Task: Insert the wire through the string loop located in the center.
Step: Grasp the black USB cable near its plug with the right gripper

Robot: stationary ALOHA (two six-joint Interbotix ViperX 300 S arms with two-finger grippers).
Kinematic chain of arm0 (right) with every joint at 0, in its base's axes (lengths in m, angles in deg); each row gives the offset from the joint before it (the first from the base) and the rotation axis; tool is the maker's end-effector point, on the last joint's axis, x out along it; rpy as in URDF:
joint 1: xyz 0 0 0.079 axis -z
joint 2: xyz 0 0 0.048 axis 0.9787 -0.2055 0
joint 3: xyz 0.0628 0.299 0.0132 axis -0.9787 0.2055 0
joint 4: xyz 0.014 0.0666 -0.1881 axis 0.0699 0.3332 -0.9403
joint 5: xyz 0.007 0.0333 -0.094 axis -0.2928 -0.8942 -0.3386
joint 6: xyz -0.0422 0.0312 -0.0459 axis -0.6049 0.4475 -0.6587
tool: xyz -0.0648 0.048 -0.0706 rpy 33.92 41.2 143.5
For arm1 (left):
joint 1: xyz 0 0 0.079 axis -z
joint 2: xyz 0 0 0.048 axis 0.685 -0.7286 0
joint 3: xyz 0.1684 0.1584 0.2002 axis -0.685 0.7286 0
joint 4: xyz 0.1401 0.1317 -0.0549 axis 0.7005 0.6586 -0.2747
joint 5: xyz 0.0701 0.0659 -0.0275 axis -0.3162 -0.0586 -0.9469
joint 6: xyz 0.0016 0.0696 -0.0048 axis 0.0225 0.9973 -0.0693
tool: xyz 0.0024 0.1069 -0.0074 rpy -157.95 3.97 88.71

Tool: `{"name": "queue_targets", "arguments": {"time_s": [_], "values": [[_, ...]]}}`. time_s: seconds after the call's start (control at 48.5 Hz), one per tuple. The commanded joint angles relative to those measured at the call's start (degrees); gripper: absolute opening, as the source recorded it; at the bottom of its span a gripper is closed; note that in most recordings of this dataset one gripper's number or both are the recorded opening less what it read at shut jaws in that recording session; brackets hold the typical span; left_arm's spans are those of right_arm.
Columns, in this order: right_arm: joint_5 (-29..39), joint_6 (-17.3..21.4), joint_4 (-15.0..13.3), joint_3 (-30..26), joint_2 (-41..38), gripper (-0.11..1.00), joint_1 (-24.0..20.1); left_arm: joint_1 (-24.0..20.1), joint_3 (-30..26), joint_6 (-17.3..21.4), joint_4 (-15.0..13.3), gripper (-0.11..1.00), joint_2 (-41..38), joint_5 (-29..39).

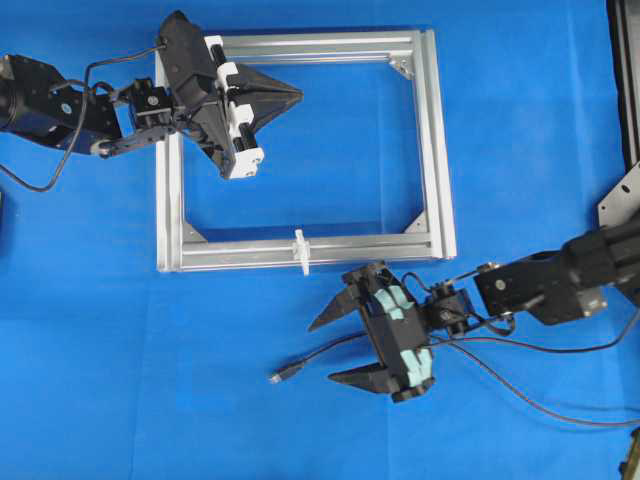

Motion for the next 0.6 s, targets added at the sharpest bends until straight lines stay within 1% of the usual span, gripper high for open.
{"name": "queue_targets", "arguments": {"time_s": [0.0, 0.206, 0.268, 0.33, 0.413, 0.516, 0.578], "values": [[-1.14, 0.26, 0.62, -1.41, -0.62, 0.75, 0.0, -0.09, -0.18, 0.0, 0.18, 0.0, 1.58, -0.26], [-2.2, 0.26, 1.93, -1.76, -1.93, 0.73, 0.18, 0.26, 0.09, 0.0, 0.18, 0.0, 1.58, -0.26], [-2.02, 0.26, 2.11, -1.85, -2.2, 0.71, 0.26, 0.35, 0.09, 0.0, 0.18, 0.0, 1.67, -0.26], [-1.41, 0.26, 2.2, -1.85, -2.55, 0.67, 0.44, 0.44, 0.09, 0.0, 0.18, 0.0, 1.67, -0.18], [-1.23, 0.26, 2.2, -1.85, -2.72, 0.54, 0.44, 0.62, 0.09, 0.0, 0.18, 0.0, 1.67, -0.18], [-1.41, 0.26, 2.02, -1.85, -2.72, 0.29, 0.35, 0.79, 0.09, 0.0, 0.18, 0.0, 1.58, -0.18], [-1.49, 0.26, 1.93, -1.76, -2.64, 0.16, 0.26, 0.79, 0.09, 0.0, 0.18, 0.0, 1.67, -0.26]]}}
